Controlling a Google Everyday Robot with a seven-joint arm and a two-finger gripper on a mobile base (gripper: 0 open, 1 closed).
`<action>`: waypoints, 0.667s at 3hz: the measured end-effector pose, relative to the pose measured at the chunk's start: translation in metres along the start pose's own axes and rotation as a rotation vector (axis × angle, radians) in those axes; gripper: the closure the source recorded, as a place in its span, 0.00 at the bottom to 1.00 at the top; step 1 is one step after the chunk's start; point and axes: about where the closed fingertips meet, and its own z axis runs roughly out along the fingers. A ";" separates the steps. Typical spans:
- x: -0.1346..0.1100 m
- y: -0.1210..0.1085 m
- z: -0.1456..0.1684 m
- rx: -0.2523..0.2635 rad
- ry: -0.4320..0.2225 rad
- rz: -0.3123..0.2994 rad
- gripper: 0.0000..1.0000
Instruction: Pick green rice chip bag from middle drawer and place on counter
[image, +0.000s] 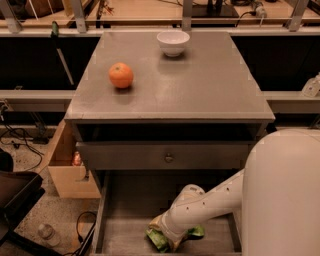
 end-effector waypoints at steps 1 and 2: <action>0.000 0.001 0.001 -0.001 -0.001 0.000 0.63; -0.001 0.001 0.001 -0.003 -0.003 0.000 0.87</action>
Offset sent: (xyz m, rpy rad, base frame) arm -0.0007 0.0001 -0.0006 0.0000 0.0016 0.0006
